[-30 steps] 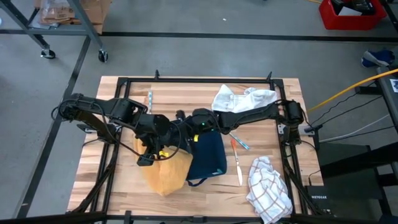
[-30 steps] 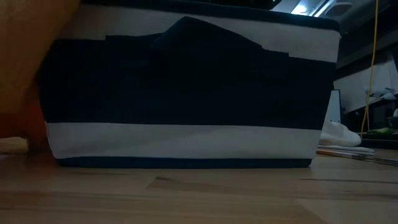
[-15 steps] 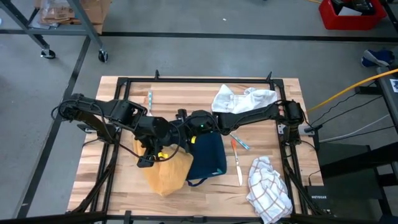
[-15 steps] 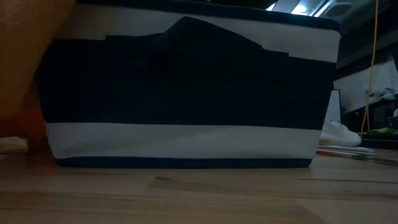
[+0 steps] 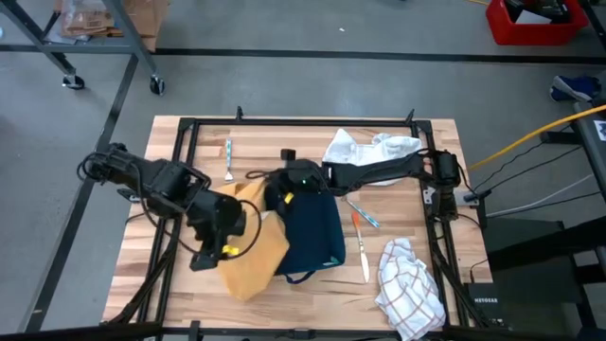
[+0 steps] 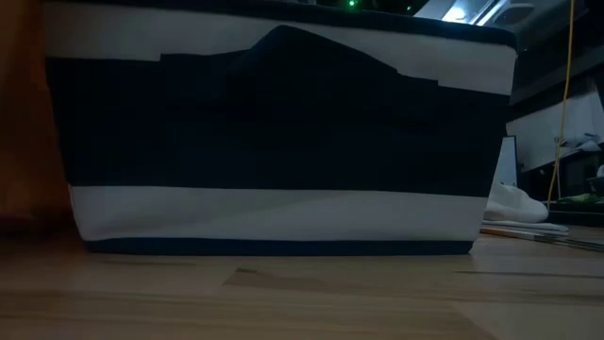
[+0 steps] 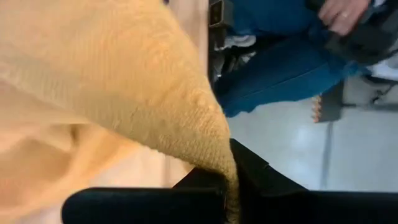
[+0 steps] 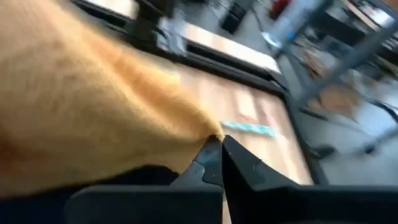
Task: Fold towel
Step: Fold the yellow towel
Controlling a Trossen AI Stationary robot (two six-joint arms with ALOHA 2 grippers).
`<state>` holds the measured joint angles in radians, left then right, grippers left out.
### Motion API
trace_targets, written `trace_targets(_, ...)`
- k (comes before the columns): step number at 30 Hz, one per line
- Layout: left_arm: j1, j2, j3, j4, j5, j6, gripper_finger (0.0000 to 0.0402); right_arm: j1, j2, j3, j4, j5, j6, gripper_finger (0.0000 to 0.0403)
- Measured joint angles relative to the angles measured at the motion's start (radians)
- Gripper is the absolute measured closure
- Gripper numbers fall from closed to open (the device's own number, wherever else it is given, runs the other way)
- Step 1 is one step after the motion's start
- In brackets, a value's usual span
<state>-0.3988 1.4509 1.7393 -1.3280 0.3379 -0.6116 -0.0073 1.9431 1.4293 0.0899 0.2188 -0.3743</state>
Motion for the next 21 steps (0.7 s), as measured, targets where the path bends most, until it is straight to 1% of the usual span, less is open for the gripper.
trace_targets(2,-0.016,-0.005,0.000,-0.001,-0.010,-0.014,0.0401,-0.010,-0.001,0.001,-0.033,0.004,0.000,0.0402)
trace_targets(6,-0.030,-0.004,-0.001,-0.004,-0.038,-0.016,0.0401,-0.031,-0.001,0.000,-0.031,-0.067,0.002,0.0399)
trace_targets(10,-0.027,-0.006,-0.001,-0.006,-0.047,-0.013,0.0401,-0.028,-0.001,0.000,0.012,-0.081,0.005,0.0375)
trace_targets(13,-0.027,-0.006,-0.001,-0.006,-0.051,-0.013,0.0401,-0.025,-0.001,0.000,0.024,-0.141,0.070,0.0343)
trace_targets(16,-0.028,-0.006,-0.001,-0.007,-0.050,-0.012,0.0401,-0.027,-0.001,0.004,0.017,-0.207,0.171,0.0299)
trace_targets(18,-0.028,-0.006,-0.001,-0.007,-0.051,-0.011,0.0401,-0.027,-0.001,0.015,0.013,-0.232,0.195,0.0268)
trace_targets(20,-0.027,-0.006,-0.001,-0.007,-0.052,-0.010,0.0401,-0.027,-0.001,0.029,0.013,-0.304,0.199,0.0239)
trace_targets(21,-0.027,-0.006,-0.001,-0.007,-0.053,-0.010,0.0401,-0.027,-0.001,0.040,0.012,-0.363,0.199,0.0227)
